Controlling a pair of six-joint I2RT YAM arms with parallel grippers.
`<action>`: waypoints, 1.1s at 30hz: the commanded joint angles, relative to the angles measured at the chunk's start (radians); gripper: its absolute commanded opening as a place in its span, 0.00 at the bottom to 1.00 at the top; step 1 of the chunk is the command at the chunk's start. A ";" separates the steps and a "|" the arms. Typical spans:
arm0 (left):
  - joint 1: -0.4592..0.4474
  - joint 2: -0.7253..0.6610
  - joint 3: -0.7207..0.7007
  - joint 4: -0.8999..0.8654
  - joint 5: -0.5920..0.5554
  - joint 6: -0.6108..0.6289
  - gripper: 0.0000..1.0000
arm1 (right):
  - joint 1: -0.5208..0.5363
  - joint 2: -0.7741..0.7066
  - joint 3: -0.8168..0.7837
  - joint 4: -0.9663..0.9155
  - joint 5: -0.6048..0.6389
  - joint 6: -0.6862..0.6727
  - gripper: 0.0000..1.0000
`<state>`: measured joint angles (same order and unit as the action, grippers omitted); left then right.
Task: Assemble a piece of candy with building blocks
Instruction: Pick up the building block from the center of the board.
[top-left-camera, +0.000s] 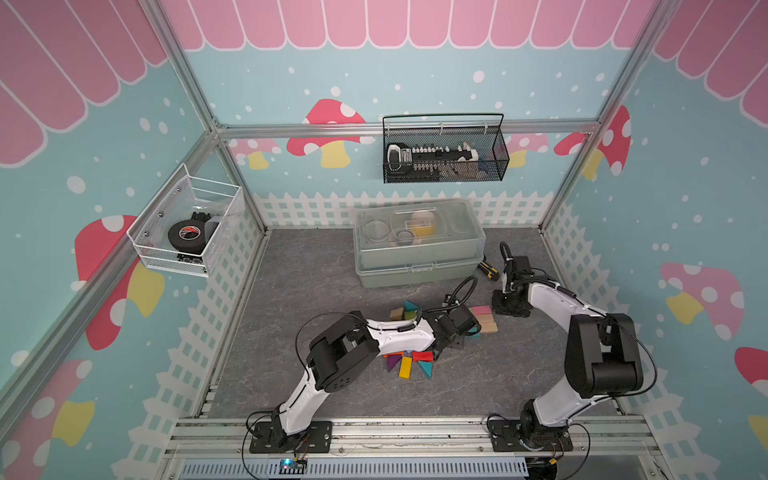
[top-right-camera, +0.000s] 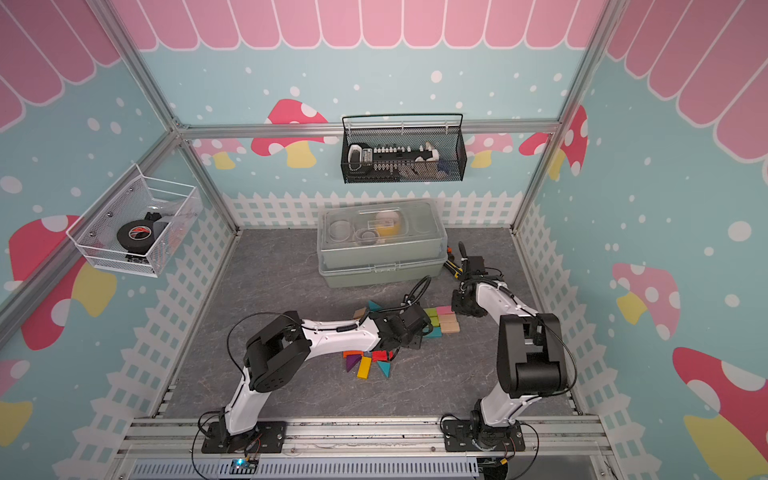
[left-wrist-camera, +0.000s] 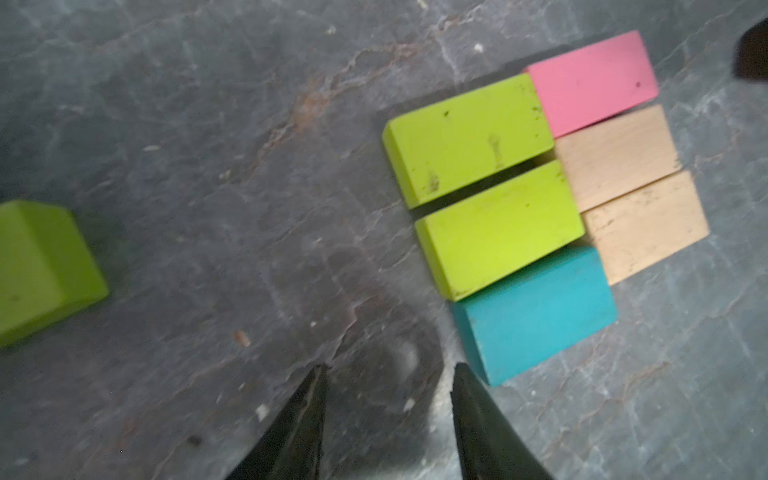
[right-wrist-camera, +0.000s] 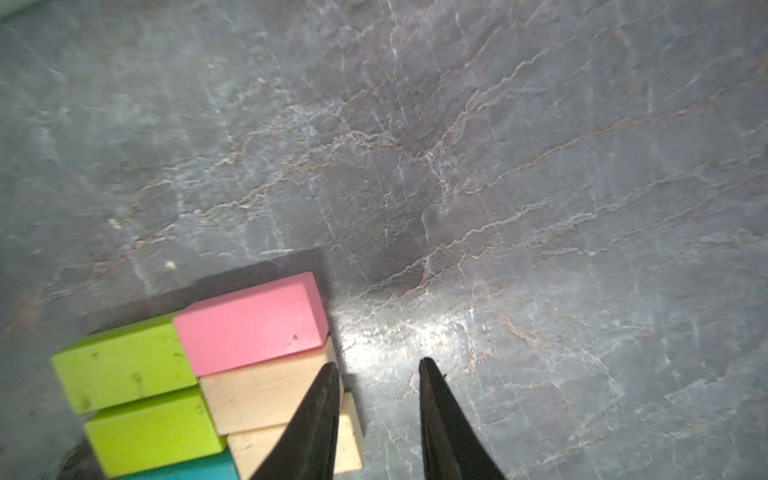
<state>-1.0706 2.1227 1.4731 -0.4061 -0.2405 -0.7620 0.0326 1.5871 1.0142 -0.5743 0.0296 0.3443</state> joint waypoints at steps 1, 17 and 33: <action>-0.005 -0.137 -0.053 -0.057 -0.053 0.013 0.51 | -0.003 -0.102 -0.028 -0.030 -0.064 0.022 0.37; 0.269 -0.957 -0.438 -0.330 -0.121 0.147 0.58 | 0.412 -0.082 0.052 0.116 -0.290 -0.205 0.50; 0.367 -1.361 -0.528 -0.593 -0.171 0.275 0.72 | 0.602 0.334 0.449 -0.067 -0.203 -0.539 0.58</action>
<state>-0.7090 0.7956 0.9810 -0.9352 -0.3714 -0.5289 0.6254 1.8786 1.4147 -0.5701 -0.1890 -0.1009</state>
